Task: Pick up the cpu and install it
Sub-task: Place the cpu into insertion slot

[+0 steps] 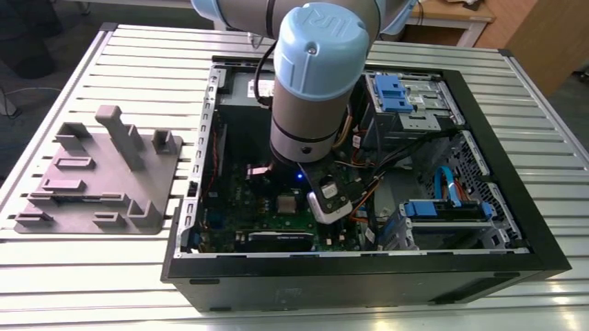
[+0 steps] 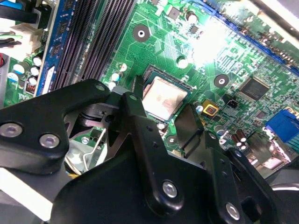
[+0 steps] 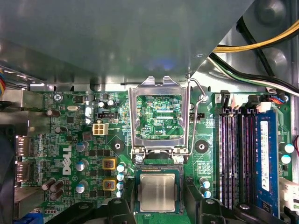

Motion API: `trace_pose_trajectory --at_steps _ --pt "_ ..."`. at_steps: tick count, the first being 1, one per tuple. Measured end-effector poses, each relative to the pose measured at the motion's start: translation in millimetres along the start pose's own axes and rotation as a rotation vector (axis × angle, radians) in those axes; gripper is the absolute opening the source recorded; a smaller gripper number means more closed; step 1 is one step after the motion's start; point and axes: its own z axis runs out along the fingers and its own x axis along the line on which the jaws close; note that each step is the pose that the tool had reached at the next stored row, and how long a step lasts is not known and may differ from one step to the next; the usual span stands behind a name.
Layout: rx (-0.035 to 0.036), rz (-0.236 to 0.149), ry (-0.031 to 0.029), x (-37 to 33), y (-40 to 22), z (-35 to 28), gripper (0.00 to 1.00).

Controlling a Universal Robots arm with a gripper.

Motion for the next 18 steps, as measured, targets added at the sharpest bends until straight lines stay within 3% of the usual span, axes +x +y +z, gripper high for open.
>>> trace_pose_trajectory --at_steps 2,3,18 --pt "0.0001 0.000 0.0000 0.0 0.0 0.0 0.53" --pt "0.0000 0.000 0.0000 0.0 0.0 0.1 0.46" --pt "0.0011 0.000 0.0000 1.0 -0.1 1.1 0.46"
